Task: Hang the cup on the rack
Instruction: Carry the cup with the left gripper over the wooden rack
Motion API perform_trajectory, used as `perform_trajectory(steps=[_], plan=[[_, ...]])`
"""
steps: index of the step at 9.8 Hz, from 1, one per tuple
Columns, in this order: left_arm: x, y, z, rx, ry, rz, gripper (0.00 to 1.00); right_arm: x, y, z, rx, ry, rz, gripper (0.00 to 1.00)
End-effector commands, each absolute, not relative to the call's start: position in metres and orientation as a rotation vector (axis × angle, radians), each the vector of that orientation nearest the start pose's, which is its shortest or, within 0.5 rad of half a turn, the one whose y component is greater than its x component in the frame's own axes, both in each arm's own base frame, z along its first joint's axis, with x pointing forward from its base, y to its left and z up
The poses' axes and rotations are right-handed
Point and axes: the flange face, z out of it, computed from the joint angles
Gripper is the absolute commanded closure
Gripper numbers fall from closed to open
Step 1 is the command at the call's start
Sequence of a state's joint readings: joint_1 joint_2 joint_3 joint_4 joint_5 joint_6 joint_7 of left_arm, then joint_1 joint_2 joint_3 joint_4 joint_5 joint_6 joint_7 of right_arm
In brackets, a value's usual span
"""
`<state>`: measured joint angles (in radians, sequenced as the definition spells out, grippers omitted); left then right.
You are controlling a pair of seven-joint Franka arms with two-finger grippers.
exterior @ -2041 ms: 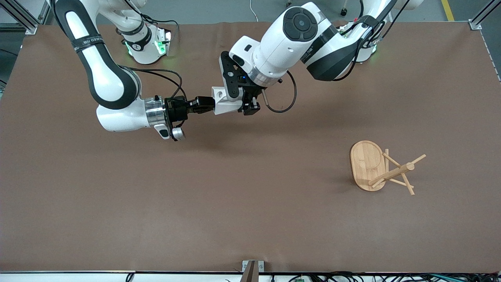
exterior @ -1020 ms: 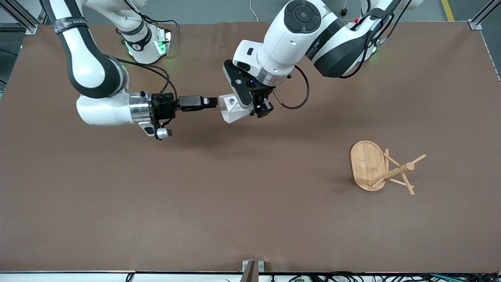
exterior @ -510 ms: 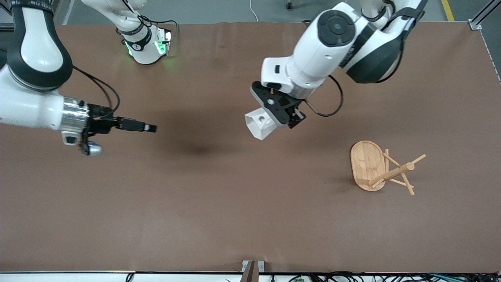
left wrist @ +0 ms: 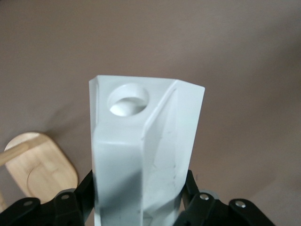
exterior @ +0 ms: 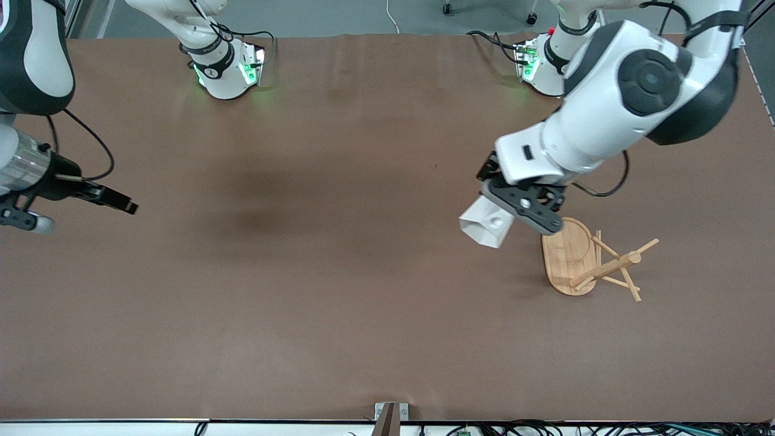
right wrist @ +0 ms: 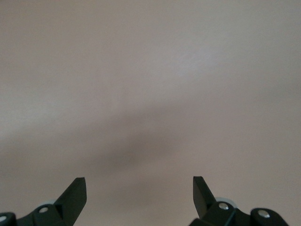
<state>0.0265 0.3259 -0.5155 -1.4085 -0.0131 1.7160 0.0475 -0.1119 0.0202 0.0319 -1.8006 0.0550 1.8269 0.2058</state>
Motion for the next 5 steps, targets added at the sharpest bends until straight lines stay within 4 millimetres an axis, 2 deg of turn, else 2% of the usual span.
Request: perform_trajectory(steps=[1,2,4,5], plan=[[0.590,-0.225,0.497,-3.148,0.700,0.150,0.97,0.548,-0.063,0.600,-3.086,0.507,-0.057,0.00],[0.582,-0.205,0.493,-3.124,0.674,0.143,0.97,0.540,-0.065,0.641,-3.084,0.505,-0.040,0.00],[0.567,-0.185,0.474,-3.097,0.698,0.109,0.97,0.530,-0.067,0.669,-3.082,0.520,-0.023,0.00],[0.560,-0.169,0.458,-3.088,0.710,0.068,0.97,0.530,-0.073,0.674,-3.068,0.530,-0.039,0.00]])
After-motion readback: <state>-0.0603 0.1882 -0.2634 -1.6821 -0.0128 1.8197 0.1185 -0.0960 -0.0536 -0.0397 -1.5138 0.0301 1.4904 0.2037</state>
